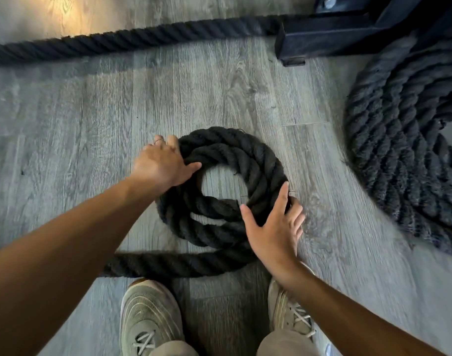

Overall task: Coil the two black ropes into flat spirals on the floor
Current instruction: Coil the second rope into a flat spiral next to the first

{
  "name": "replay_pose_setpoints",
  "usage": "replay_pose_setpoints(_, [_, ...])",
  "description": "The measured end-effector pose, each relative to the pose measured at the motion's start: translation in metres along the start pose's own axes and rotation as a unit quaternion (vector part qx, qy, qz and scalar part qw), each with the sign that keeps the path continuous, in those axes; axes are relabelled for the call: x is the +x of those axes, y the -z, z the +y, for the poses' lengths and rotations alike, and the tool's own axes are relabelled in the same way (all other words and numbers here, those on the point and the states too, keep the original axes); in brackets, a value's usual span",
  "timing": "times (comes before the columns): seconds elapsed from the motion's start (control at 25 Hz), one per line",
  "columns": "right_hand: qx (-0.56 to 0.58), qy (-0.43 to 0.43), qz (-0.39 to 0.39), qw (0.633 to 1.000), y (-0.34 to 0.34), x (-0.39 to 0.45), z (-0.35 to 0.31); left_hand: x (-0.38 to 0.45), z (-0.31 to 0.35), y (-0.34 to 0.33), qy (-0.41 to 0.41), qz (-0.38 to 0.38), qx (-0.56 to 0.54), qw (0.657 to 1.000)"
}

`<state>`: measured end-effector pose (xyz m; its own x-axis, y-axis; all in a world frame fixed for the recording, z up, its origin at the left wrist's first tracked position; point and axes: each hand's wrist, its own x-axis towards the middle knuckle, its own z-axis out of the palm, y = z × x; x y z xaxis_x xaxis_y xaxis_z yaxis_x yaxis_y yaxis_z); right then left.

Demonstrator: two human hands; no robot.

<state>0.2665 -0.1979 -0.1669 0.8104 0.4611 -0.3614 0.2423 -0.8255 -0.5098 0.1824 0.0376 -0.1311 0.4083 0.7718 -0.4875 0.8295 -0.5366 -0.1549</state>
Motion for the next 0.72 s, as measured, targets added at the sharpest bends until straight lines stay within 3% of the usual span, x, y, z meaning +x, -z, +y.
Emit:
replay_pose_setpoints(0.16, [0.098,-0.042,-0.021,0.994,-0.002,0.007,-0.005,0.014,0.003,0.002,-0.054,0.010,-0.119,0.991])
replay_pose_setpoints(0.28, [0.077,0.022,-0.033,0.996,0.010,0.032,-0.003,0.012,-0.003,0.011,-0.038,-0.044,-0.112,0.992])
replay_pose_setpoints(0.4, [0.042,0.112,-0.060,0.991,0.024,0.068,-0.013,-0.003,-0.025,0.009,0.031,-0.093,-0.144,0.985])
replay_pose_setpoints(0.56, [0.013,0.205,-0.041,0.978,0.032,0.111,-0.046,-0.043,-0.038,-0.019,0.139,-0.176,-0.225,0.948])
replay_pose_setpoints(0.72, [0.005,0.061,0.000,0.998,0.021,0.084,-0.048,-0.058,-0.028,-0.033,0.146,-0.219,-0.189,0.946])
